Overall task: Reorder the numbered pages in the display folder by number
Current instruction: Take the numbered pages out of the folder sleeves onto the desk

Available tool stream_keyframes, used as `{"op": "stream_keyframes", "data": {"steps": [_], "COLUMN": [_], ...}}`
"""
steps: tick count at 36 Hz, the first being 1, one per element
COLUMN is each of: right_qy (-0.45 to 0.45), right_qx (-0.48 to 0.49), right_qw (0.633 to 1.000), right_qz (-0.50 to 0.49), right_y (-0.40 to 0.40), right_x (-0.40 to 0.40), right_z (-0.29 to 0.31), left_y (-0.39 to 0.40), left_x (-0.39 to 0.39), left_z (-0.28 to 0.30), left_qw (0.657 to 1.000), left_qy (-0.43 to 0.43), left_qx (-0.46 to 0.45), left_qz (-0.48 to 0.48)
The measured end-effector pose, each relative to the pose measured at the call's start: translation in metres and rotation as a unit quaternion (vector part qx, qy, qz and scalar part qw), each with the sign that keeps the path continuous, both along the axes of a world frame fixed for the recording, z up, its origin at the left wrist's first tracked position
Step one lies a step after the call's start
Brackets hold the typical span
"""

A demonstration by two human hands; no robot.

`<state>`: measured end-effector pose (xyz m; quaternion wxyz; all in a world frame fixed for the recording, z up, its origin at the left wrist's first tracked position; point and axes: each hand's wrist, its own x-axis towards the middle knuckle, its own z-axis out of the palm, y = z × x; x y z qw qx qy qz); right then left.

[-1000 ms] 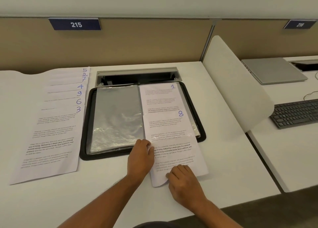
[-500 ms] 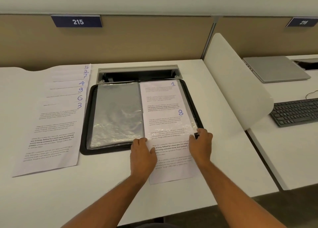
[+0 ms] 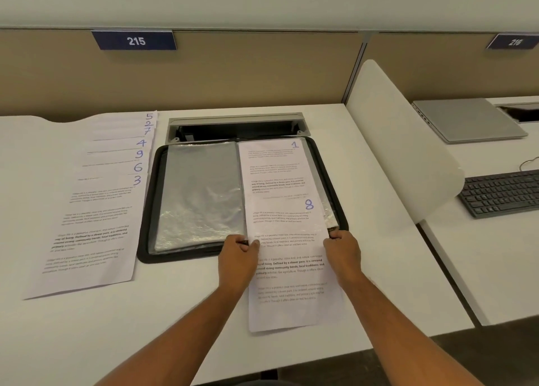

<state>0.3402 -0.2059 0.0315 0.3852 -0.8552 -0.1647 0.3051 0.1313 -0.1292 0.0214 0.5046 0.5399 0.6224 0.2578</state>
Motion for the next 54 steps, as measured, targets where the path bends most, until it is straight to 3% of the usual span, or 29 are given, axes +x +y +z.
{"op": "stream_keyframes", "data": {"steps": [13, 21, 30, 36, 42, 47, 54], "right_qy": [-0.032, -0.087, -0.069, 0.001, 0.007, 0.006, 0.016], "right_qx": [-0.101, -0.171, -0.158, -0.046, 0.003, 0.016, 0.024], "right_qw": [0.994, 0.981, 0.984, 0.994, 0.998, 1.0, 0.997], "right_qz": [0.006, 0.037, -0.046, -0.098, -0.055, -0.003, 0.073], "right_y": [-0.029, -0.053, -0.057, -0.038, 0.001, 0.036, 0.088], "right_x": [-0.015, -0.032, -0.058, -0.083, -0.12, -0.159, -0.215], "right_z": [-0.001, 0.007, 0.013, 0.016, 0.025, 0.027, 0.022], "left_y": [-0.002, -0.01, -0.004, 0.015, 0.041, 0.066, 0.105], "left_x": [-0.018, -0.036, -0.064, -0.089, -0.125, -0.163, -0.231], "left_z": [-0.004, 0.021, 0.027, 0.031, 0.03, 0.023, 0.015], "left_qw": [0.99, 0.945, 0.927, 0.945, 0.971, 0.992, 0.993], "left_qy": [-0.04, -0.143, -0.176, -0.202, -0.191, -0.124, -0.049], "left_qx": [-0.11, -0.215, -0.172, -0.111, -0.067, -0.009, 0.05], "left_qz": [-0.075, -0.204, -0.282, -0.232, -0.128, -0.029, 0.09]}}
